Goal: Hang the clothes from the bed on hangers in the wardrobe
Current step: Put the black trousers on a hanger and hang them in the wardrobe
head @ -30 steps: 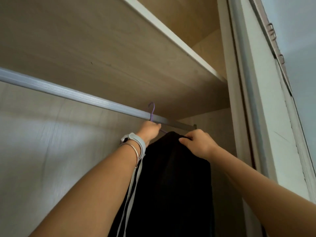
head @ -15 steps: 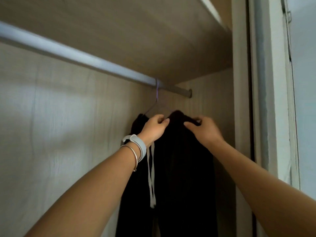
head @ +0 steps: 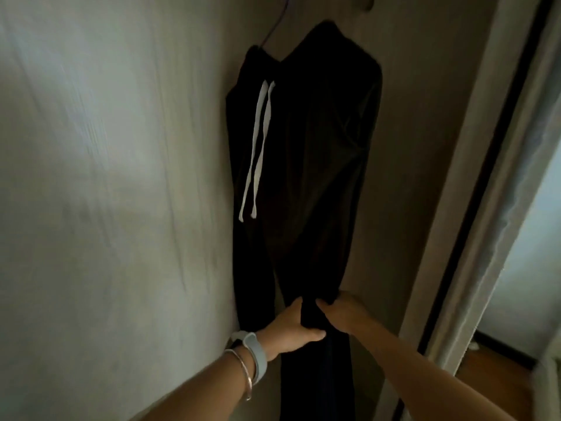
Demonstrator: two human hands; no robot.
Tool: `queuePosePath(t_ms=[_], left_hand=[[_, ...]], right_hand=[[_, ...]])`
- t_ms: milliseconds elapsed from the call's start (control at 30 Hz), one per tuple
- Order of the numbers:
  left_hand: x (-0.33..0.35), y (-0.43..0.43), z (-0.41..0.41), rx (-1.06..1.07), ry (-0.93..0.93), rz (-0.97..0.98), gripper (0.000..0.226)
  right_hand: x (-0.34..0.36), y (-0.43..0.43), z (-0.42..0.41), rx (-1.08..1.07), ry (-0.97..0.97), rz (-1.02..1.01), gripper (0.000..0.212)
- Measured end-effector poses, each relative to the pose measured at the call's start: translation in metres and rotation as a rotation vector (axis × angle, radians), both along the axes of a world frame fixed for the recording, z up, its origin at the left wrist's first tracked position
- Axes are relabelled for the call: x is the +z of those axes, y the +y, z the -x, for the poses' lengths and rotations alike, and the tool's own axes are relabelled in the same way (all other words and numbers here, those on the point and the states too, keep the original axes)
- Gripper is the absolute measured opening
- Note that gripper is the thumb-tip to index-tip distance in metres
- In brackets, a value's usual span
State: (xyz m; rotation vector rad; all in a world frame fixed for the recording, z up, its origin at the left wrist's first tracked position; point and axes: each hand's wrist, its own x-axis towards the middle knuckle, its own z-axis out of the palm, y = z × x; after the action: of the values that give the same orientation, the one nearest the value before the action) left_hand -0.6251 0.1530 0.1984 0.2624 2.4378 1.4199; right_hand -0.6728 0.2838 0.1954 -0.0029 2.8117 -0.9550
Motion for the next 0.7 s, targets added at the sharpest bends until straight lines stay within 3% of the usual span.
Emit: queuePosePath(t_ms=[67, 167, 367, 567, 700], left_hand=[[-0.011, -0.002, -0.003, 0.043, -0.059, -0.006, 0.067], [-0.014, -0.017, -0.002, 0.111, -0.073, -0.022, 0.068], [-0.025, -0.067, 0.005, 0.297, -0.039, -0.02, 0.068], [-0.07, -0.086, -0.021, 0.354, -0.065, -0.006, 0.039], [-0.111, -0.101, -0.058, 0.472, -0.145, -0.125, 0.029]], right_hand=[[-0.001, -0.009, 0.011, -0.114, 0.067, 0.098, 0.036], [0.014, -0.026, 0.033, -0.292, 0.175, 0.537, 0.039], [0.05, -0.033, 0.04, -0.301, 0.271, 0.918, 0.045], [-0.015, -0.011, -0.009, -0.362, 0.206, 0.66, 0.046], [-0.068, 0.007, -0.021, -0.406, -0.047, 0.512, 0.055]])
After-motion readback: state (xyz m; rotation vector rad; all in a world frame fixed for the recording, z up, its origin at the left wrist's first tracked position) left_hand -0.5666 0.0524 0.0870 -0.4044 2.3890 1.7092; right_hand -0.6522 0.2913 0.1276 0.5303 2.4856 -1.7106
